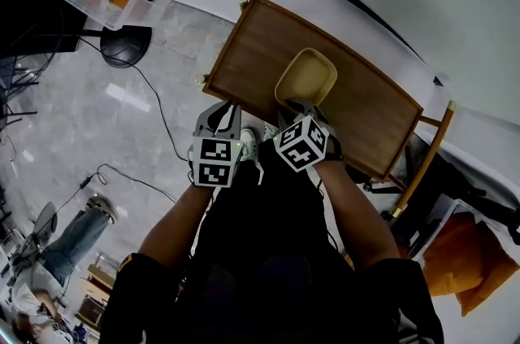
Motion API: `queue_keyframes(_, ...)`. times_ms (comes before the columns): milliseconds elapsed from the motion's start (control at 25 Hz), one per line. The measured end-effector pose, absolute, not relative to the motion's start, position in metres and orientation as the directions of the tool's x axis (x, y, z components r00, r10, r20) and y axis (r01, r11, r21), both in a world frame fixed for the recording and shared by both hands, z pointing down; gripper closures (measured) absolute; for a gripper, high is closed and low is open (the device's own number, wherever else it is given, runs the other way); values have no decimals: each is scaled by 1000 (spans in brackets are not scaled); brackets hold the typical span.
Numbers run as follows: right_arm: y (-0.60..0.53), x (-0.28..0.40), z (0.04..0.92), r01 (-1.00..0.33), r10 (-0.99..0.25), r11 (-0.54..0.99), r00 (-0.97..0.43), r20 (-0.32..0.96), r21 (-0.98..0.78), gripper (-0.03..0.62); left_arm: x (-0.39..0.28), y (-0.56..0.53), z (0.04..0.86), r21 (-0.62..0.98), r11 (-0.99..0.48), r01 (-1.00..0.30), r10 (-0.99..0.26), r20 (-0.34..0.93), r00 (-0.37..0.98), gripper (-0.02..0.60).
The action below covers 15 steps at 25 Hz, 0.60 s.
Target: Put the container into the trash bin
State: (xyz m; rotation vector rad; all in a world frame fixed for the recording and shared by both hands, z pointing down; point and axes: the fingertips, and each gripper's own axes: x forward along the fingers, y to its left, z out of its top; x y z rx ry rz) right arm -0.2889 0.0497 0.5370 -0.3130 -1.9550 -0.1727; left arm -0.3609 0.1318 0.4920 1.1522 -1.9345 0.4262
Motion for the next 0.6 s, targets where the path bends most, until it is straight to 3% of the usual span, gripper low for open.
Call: queue_keyframes(600,44,-288,538,296,54,953,-358,932,58,559,-354,146,494,119,512,-851,-565,793,-228,538)
